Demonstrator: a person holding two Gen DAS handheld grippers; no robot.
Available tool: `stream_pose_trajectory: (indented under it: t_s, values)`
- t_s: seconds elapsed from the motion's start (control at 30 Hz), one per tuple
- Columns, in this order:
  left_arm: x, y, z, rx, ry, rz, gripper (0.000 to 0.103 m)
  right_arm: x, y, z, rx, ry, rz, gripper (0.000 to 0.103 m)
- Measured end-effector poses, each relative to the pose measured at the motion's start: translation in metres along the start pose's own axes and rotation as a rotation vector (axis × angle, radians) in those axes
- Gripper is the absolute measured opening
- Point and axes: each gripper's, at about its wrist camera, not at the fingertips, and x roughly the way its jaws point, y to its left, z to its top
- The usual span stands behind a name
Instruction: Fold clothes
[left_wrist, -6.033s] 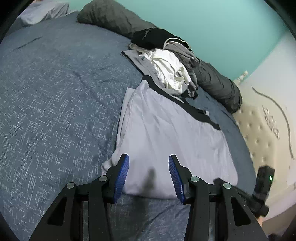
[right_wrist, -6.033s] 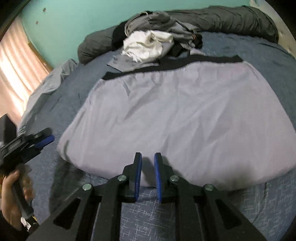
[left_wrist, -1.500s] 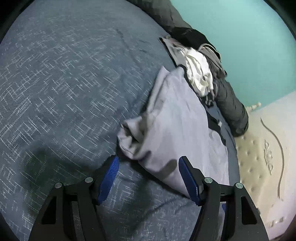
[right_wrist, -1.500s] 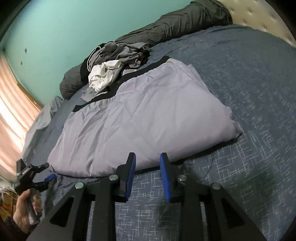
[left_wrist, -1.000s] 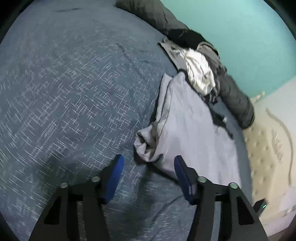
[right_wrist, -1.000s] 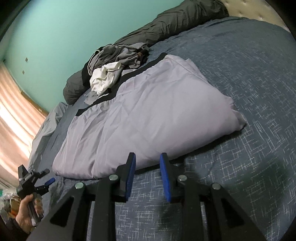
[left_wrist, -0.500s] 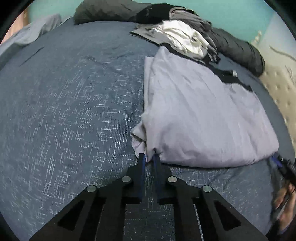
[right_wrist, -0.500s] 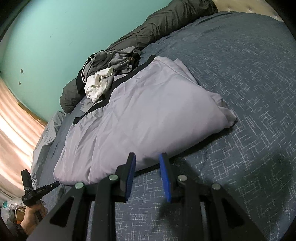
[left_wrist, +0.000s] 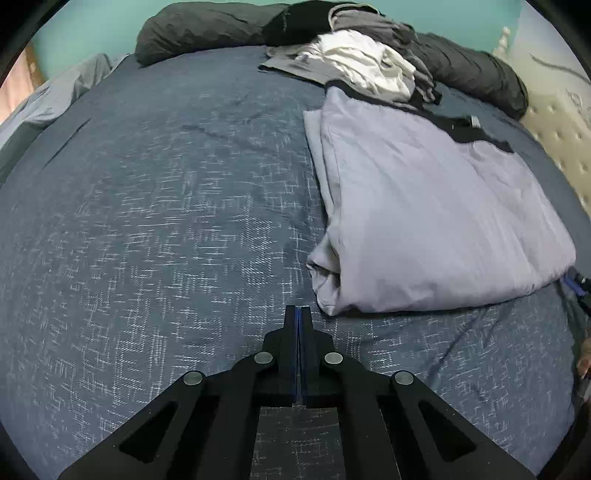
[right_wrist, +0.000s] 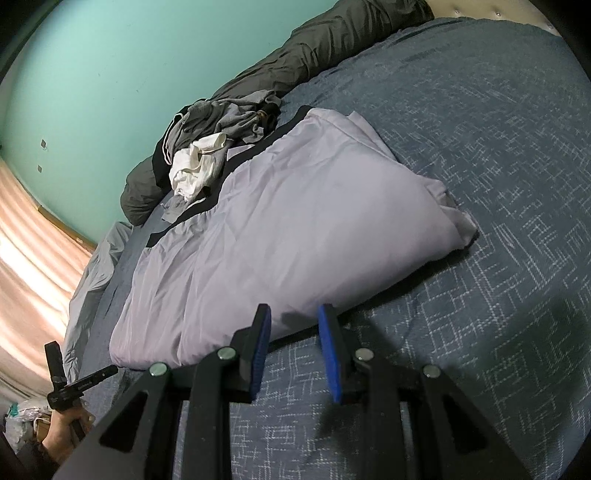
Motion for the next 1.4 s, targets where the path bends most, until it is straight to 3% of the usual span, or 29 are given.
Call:
stream_pose_trajectory:
  t_s: [0.2, 0.23, 0.3, 0.33, 0.4, 0.47, 0.57, 1.0, 1.03, 1.1, 1.2, 1.4]
  values:
    - [-0.01, -0.007, -0.007, -0.104, 0.02, -0.132, 0.004, 0.002, 0.0, 0.0, 0.0, 0.005, 0.001, 0.026]
    - [-0.01, -0.009, -0.008, -0.133, 0.025, -0.162, 0.008, 0.003, 0.0, -0.001, -0.001, 0.005, 0.001, 0.026]
    - [-0.006, -0.011, -0.013, -0.232, 0.03, -0.249, 0.04, 0.002, 0.001, -0.001, -0.003, 0.006, 0.003, 0.026]
    - [-0.002, -0.012, -0.015, -0.273, 0.033, -0.283, 0.047, 0.002, 0.001, -0.001, -0.003, 0.005, 0.004, 0.026]
    - [0.004, -0.014, -0.019, -0.352, 0.038, -0.343, 0.048, 0.0, 0.001, -0.001, -0.003, 0.001, 0.005, 0.026]
    - [0.013, -0.015, -0.018, -0.403, 0.032, -0.342, 0.051, -0.001, 0.0, 0.0, 0.001, -0.003, 0.005, 0.026]
    - [0.025, -0.016, -0.017, -0.476, 0.023, -0.34, 0.064, -0.002, -0.002, 0.001, 0.009, -0.004, 0.006, 0.026]
    - [0.044, -0.002, -0.011, -0.669, -0.091, -0.364, 0.062, -0.004, -0.006, 0.001, 0.031, -0.012, -0.016, 0.026]
    - [0.043, -0.002, -0.011, -0.671, -0.101, -0.362, 0.059, -0.004, -0.006, 0.001, 0.031, -0.013, -0.015, 0.026]
    - [0.038, -0.002, -0.011, -0.665, -0.125, -0.338, 0.037, -0.004, -0.005, 0.001, 0.03, -0.014, -0.015, 0.026]
    - [0.033, -0.005, -0.007, -0.64, -0.143, -0.342, 0.019, -0.004, -0.005, 0.002, 0.03, -0.016, -0.012, 0.026]
    - [0.022, -0.012, 0.01, -0.615, -0.178, -0.384, 0.009, -0.006, -0.005, 0.002, 0.029, -0.02, -0.009, 0.027]
